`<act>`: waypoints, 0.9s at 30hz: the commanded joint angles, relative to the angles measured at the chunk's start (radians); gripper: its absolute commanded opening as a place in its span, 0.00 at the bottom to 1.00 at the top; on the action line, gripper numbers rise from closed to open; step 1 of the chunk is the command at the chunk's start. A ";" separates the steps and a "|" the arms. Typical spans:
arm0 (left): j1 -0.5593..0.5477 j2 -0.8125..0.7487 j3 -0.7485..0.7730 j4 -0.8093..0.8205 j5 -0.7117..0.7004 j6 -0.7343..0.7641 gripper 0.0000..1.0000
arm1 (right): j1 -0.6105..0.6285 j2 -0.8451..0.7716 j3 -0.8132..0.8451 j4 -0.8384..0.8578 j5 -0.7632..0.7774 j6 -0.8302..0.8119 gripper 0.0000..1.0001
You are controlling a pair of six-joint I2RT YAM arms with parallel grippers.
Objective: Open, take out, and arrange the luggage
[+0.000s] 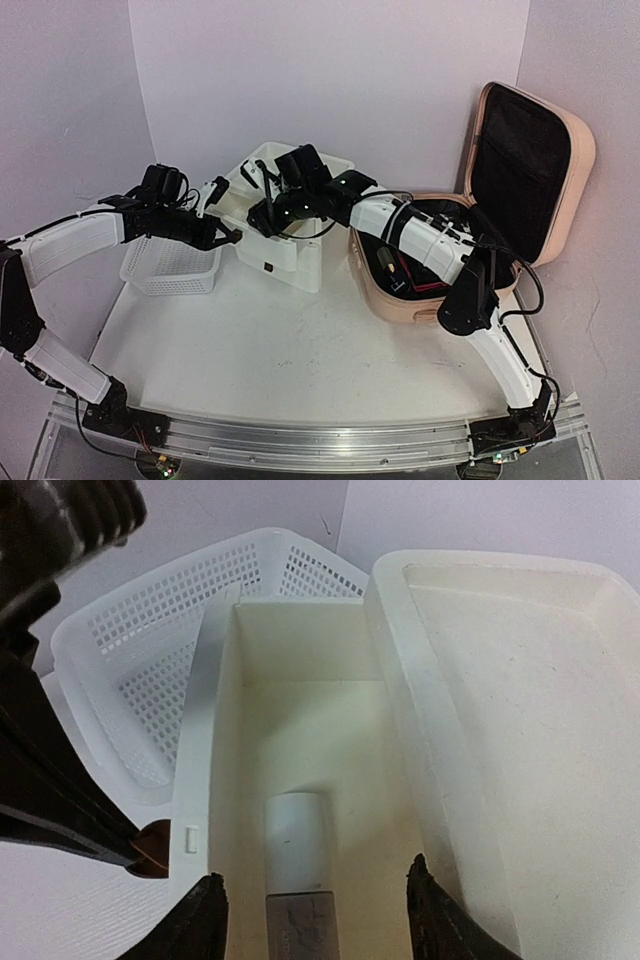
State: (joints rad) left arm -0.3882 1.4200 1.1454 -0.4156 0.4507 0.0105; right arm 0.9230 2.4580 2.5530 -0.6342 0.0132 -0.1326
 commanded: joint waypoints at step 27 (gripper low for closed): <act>-0.033 0.317 0.359 0.167 -0.065 -0.072 0.12 | -0.143 -0.924 -1.118 0.023 0.223 0.396 0.95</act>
State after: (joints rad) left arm -0.4191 1.7279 1.4376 -0.3504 0.4271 -0.0399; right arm 0.7841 1.5925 1.5326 -0.6353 0.1944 0.1860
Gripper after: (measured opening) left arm 0.090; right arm 0.945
